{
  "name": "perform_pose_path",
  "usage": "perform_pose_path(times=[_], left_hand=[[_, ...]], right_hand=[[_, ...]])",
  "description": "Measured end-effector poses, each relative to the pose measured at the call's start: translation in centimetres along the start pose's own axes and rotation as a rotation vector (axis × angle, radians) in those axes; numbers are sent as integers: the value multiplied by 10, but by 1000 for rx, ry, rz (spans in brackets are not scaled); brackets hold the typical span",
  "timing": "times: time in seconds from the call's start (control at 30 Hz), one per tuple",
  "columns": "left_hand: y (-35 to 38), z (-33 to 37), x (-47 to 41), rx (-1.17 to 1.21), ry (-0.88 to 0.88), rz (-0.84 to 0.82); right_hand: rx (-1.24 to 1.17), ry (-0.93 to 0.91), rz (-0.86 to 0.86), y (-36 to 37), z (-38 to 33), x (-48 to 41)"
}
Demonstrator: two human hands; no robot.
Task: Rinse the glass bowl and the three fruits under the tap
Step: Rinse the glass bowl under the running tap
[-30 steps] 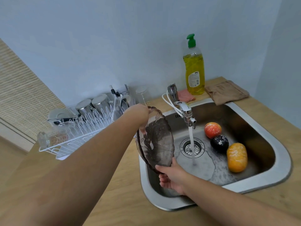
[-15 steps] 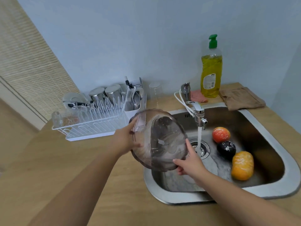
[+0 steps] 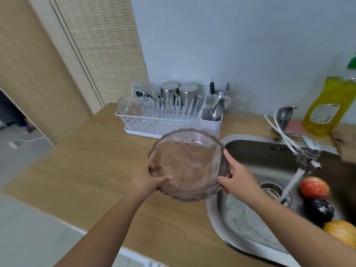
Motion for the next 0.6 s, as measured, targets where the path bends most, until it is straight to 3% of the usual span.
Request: perform_pose_path(times=[0.47, 0.6], left_hand=[[-31, -41, -35, -14, -86, 36], [-37, -37, -36, -207, -59, 62]], right_hand=[[-10, 76, -65, 47, -11, -35], [-43, 82, -89, 48, -9, -36]])
Point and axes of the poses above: each hand's wrist, its own x-axis away from the middle knuckle, its own y-axis out of the palm, z = x × y, the point moved 10 cm from there along -x, towards the middle knuckle
